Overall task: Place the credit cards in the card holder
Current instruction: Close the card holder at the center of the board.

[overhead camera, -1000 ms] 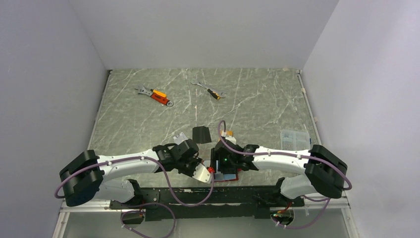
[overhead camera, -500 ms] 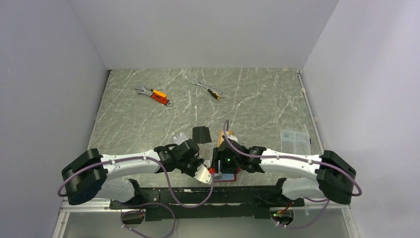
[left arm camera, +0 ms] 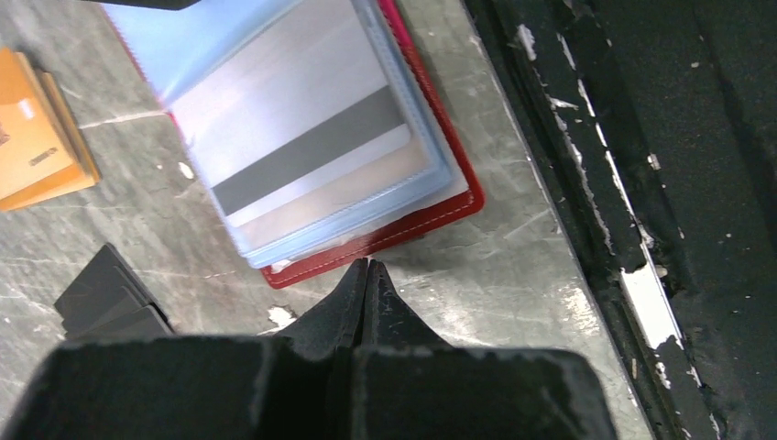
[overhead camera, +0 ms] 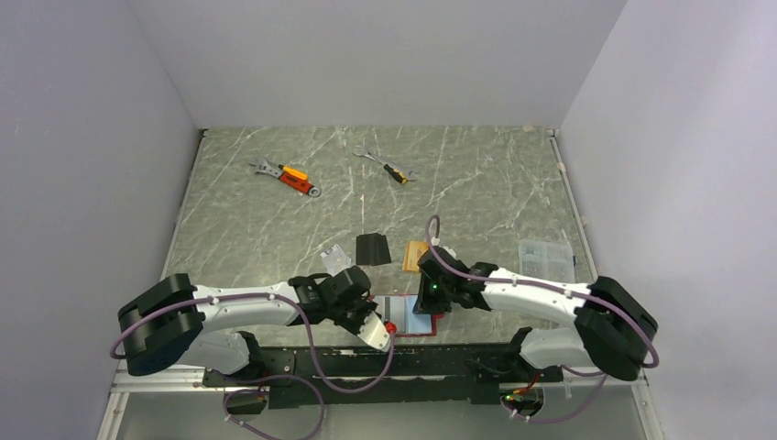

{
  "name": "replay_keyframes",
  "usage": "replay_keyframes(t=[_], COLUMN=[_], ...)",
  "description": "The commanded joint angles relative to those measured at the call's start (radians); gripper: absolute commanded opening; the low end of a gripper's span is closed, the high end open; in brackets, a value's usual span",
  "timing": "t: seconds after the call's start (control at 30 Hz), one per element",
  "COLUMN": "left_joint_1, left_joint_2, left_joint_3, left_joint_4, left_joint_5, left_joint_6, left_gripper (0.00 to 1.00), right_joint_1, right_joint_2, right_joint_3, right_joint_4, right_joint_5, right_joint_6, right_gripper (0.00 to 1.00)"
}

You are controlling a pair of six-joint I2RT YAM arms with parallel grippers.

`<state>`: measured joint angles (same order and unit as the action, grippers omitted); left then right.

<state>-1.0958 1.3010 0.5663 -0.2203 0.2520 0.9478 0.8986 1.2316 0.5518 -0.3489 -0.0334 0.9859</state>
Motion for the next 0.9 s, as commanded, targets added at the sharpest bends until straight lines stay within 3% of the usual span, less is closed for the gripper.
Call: replay_keyframes(t=[0.0, 0.4, 0.87], left_joint_1=[-0.02, -0.062, -0.07], left_joint_2=[0.022, 0.087, 0.044], left_joint_3=[-0.011, 0.001, -0.013], left_joint_4=[0.033, 0.062, 0.039], left_joint_5=[-0.042, -0.11, -0.114], left_joint_6=[0.026, 0.031, 0.032], left_gripper=[0.0, 0.0, 0.0], right_joint_1=[0.02, 0.066, 0.135], right_joint_2=[0.072, 0.133, 0.213], right_joint_3=[0.053, 0.062, 0.19], right_joint_4=[-0.001, 0.095, -0.02], right_joint_5=[0.023, 0.013, 0.033], right_joint_6=[0.001, 0.036, 0.034], right_gripper=[0.01, 0.0, 0.0])
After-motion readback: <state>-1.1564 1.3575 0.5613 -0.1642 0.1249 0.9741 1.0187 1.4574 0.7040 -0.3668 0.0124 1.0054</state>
